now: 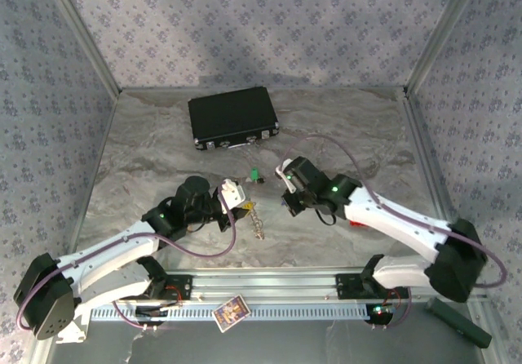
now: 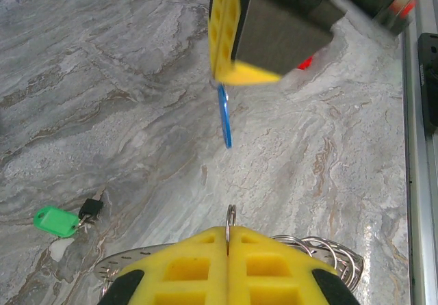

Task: Put the keys on the keyring

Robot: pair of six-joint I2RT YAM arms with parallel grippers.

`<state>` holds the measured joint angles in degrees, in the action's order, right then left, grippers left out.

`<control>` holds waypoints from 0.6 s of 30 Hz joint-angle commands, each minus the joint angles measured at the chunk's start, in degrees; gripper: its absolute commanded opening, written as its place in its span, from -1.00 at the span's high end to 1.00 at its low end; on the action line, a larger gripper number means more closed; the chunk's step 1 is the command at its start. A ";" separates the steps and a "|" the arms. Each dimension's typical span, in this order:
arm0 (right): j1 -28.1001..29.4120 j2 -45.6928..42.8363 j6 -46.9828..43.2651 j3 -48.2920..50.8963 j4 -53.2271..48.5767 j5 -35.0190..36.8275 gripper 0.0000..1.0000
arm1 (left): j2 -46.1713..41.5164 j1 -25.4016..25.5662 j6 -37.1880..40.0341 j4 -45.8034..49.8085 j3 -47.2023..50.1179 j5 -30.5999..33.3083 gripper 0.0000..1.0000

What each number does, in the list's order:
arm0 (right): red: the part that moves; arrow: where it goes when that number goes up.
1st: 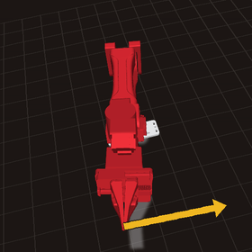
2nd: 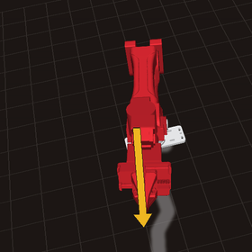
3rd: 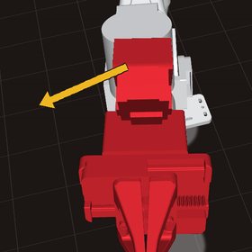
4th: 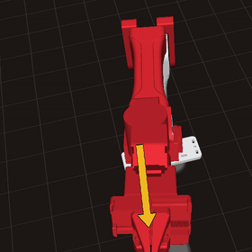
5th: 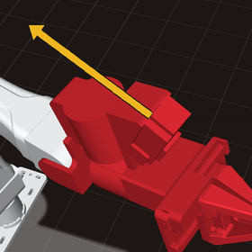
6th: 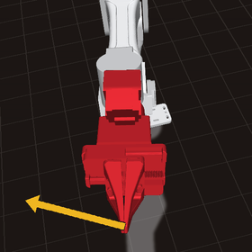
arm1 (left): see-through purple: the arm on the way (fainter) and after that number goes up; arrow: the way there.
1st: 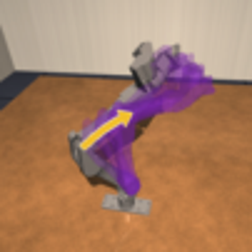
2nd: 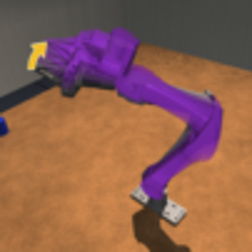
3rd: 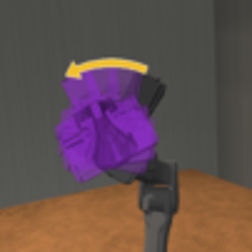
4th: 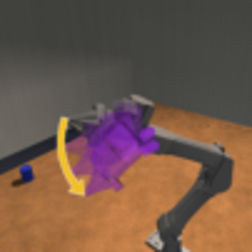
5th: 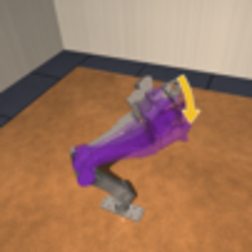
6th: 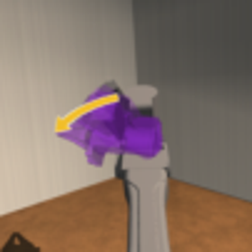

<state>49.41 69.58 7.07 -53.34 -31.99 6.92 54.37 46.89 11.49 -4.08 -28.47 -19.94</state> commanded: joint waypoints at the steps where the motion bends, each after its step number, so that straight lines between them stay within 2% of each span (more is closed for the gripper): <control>1: 0.44 -3.98 -3.72 2.47 5.69 -4.46 1.00 | -0.76 0.36 0.04 -1.32 -0.56 -1.72 1.00; 5: 0.91 -8.12 -8.64 6.61 12.45 -11.55 1.00 | -0.23 0.46 0.03 -1.37 -0.62 -3.18 1.00; 10: 2.41 -11.14 -10.80 11.19 19.09 -15.68 1.00 | 0.03 0.52 2.25 -1.19 -0.80 -4.97 1.00; 14: 2.73 -12.01 -15.32 10.90 16.19 -22.20 1.00 | -0.59 0.61 5.17 -2.65 0.28 -6.38 1.00; 18: 2.64 -12.10 -17.32 10.19 14.11 -23.93 1.00 | -0.65 0.82 7.18 -3.49 0.70 -6.82 1.00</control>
<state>51.90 58.37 -6.66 -42.24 -16.95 -12.86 54.50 47.07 15.70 -4.64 -27.90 -24.29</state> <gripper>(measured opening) 0.052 0.045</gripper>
